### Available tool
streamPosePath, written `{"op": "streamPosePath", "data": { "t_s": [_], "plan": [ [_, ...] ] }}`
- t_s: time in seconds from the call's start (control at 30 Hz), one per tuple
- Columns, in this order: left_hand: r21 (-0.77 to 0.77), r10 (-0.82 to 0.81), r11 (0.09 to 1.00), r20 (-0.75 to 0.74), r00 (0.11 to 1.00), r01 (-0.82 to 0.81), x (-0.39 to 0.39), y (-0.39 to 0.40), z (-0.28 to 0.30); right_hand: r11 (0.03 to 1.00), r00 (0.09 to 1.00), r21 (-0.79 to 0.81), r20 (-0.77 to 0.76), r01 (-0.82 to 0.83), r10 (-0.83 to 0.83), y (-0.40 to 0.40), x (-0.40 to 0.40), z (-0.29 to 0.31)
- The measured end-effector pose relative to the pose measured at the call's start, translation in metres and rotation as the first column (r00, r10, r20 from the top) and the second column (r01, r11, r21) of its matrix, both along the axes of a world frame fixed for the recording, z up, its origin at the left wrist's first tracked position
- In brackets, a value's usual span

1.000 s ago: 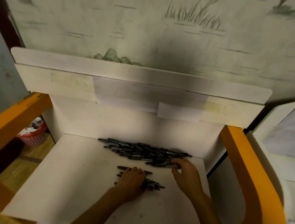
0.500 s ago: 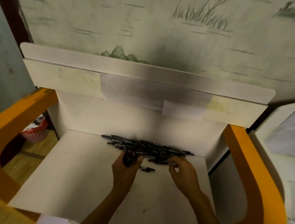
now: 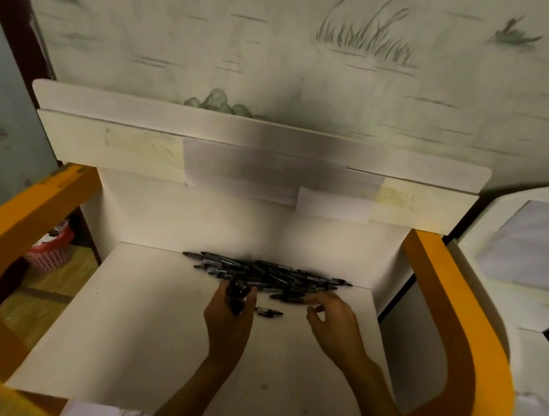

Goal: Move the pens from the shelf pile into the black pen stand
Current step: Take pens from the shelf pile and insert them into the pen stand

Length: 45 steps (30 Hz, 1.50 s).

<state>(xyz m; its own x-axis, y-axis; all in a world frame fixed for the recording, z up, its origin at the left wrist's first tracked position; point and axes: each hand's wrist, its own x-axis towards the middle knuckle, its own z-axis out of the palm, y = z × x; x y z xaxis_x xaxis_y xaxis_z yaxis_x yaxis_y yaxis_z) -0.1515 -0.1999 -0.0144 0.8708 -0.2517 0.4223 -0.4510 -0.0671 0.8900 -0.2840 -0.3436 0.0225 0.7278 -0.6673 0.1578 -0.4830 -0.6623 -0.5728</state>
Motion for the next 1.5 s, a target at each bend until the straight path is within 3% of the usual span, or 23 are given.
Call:
{"op": "streamPosePath", "data": {
  "t_s": [0.13, 0.3, 0.47, 0.6, 0.73, 0.83, 0.97, 1.03, 1.27, 1.5],
  "plan": [
    [0.08, -0.055, 0.995, 0.026, 0.998, 0.053, 0.001, 0.009, -0.036, 1.0, 1.0, -0.015, -0.003, -0.015, 0.015, 0.003, 0.0, 0.004],
    [0.144, 0.009, 0.99, -0.03, 1.0, -0.004, 0.007, 0.009, -0.034, 1.0, 1.0, -0.024, 0.015, -0.017, 0.017, 0.006, 0.005, 0.013],
    [0.205, -0.074, 0.974, -0.09, 0.993, 0.092, 0.017, 0.016, -0.04, 0.999, 1.0, -0.029, 0.007, -0.017, 0.017, 0.013, 0.007, 0.021],
    [0.141, -0.077, 0.983, -0.267, 0.961, 0.118, 0.025, 0.016, -0.016, 0.999, 1.0, -0.047, 0.003, -0.009, 0.009, 0.019, 0.006, 0.031],
    [0.08, -0.216, 0.96, -0.397, 0.892, 0.268, 0.029, 0.005, 0.028, 0.996, 1.0, -0.086, 0.017, 0.023, -0.022, 0.023, 0.003, 0.05],
    [0.103, -0.35, 0.889, -0.477, 0.806, 0.447, 0.029, -0.008, 0.056, 0.991, 0.997, -0.119, 0.057, 0.055, -0.049, 0.027, -0.008, 0.075],
    [-0.148, -0.588, 0.741, -0.614, 0.526, 0.655, 0.009, -0.017, 0.097, 0.979, 0.99, -0.181, 0.119, 0.098, -0.078, 0.027, -0.036, 0.108],
    [-0.225, -0.662, 0.677, -0.603, 0.446, 0.701, -0.007, -0.022, 0.117, 0.969, 0.981, -0.199, 0.153, 0.149, -0.119, 0.025, -0.056, 0.121],
    [-0.303, -0.768, 0.588, -0.5, 0.401, 0.75, -0.087, -0.037, 0.161, 0.913, 0.955, -0.3, 0.191, 0.275, -0.225, 0.009, -0.15, 0.148],
    [-0.328, -0.839, 0.456, -0.467, 0.277, 0.828, -0.205, -0.05, 0.186, 0.868, 0.92, -0.309, 0.183, 0.388, -0.346, 0.003, -0.276, 0.146]
  ]
}}
